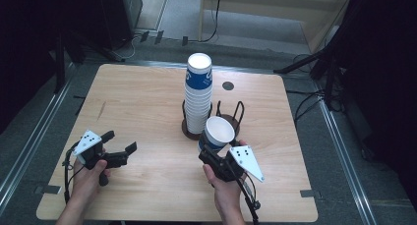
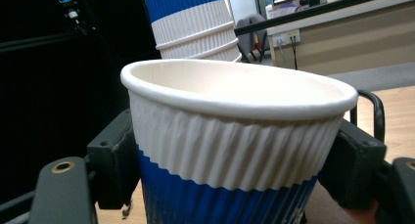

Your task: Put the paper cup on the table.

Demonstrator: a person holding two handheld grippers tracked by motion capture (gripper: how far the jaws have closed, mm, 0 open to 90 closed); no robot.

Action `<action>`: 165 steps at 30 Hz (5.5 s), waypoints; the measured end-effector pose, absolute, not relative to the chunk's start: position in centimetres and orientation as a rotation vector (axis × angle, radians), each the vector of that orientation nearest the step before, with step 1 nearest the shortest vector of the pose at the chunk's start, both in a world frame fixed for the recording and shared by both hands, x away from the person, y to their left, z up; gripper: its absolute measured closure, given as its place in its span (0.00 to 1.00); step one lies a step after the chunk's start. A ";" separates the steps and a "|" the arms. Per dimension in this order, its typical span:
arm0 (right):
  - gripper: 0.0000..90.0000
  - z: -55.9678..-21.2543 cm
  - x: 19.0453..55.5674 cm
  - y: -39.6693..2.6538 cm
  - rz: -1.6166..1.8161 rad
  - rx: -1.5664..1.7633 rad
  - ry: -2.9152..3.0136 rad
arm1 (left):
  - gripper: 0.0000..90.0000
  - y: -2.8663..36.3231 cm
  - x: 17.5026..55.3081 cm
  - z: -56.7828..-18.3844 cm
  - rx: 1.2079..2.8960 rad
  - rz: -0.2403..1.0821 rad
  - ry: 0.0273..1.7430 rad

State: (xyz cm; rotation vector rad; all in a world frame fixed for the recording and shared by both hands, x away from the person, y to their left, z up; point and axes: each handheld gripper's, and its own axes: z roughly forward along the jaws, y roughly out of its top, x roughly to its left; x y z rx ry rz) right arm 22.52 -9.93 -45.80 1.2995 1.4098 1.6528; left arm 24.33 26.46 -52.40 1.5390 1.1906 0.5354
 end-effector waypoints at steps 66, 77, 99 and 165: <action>0.24 -48.7 28.4 -20.4 1.338 1.207 1.349 | 0.00 27.4 24.4 -55.0 1.603 0.630 1.277; 0.23 -50.1 30.5 -21.3 1.296 1.249 1.303 | 0.00 27.4 24.4 -55.0 1.603 0.625 1.276; 0.23 -53.1 34.7 -23.0 1.153 1.371 1.346 | 0.00 27.2 24.4 -55.0 1.613 0.622 1.271; 0.00 -51.1 27.7 -25.7 1.153 1.472 1.529 | 0.00 27.5 24.4 -55.1 1.593 0.598 1.279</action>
